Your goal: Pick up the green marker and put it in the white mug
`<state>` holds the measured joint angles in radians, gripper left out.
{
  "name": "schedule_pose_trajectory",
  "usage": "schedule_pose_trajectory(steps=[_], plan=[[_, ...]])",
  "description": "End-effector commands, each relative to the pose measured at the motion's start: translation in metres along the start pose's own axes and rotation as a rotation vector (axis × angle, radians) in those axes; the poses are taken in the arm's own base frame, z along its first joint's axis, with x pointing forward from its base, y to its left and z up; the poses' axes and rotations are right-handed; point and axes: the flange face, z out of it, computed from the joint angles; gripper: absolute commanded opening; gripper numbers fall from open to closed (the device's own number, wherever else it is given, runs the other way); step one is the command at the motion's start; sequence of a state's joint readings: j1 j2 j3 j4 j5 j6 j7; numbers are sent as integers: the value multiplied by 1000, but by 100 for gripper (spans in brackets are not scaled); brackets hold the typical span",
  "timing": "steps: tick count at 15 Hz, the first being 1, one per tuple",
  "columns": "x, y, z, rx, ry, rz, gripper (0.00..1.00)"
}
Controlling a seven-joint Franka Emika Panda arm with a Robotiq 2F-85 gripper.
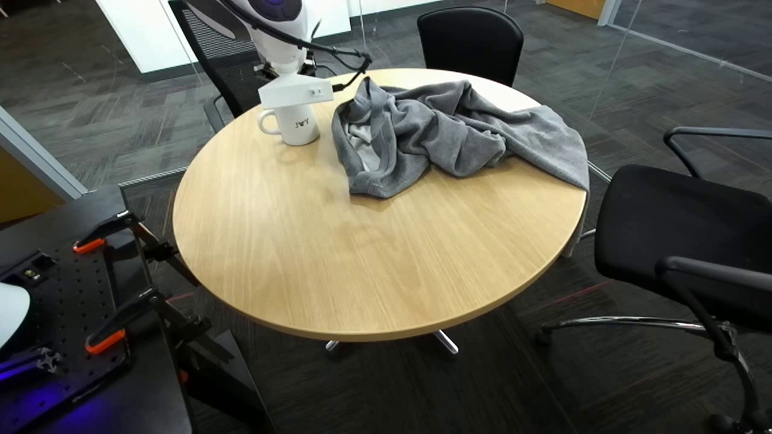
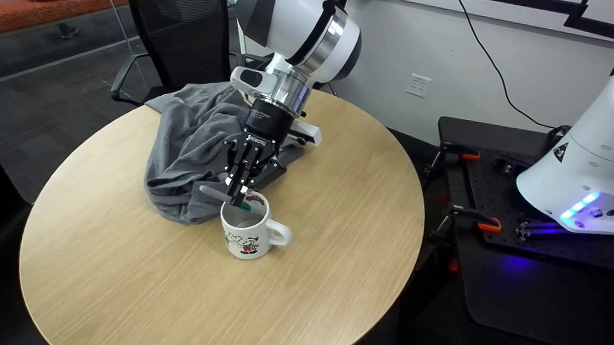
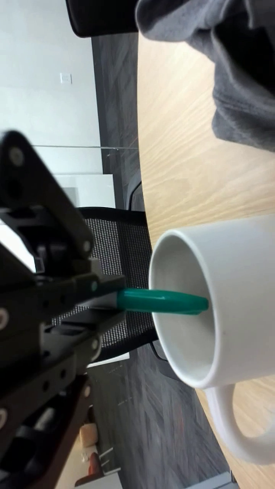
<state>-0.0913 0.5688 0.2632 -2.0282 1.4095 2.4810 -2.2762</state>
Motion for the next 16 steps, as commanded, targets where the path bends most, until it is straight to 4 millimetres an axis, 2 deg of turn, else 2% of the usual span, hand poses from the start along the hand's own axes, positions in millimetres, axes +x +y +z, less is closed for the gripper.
schedule_pose_trajectory(steps=[1,4,8,16], plan=[[3,-2,-2,-4,27,-9,47],[9,-6,-2,-9,23,-18,71],[28,-17,-9,-25,11,-79,99],[88,-46,-46,-73,16,-257,100]])
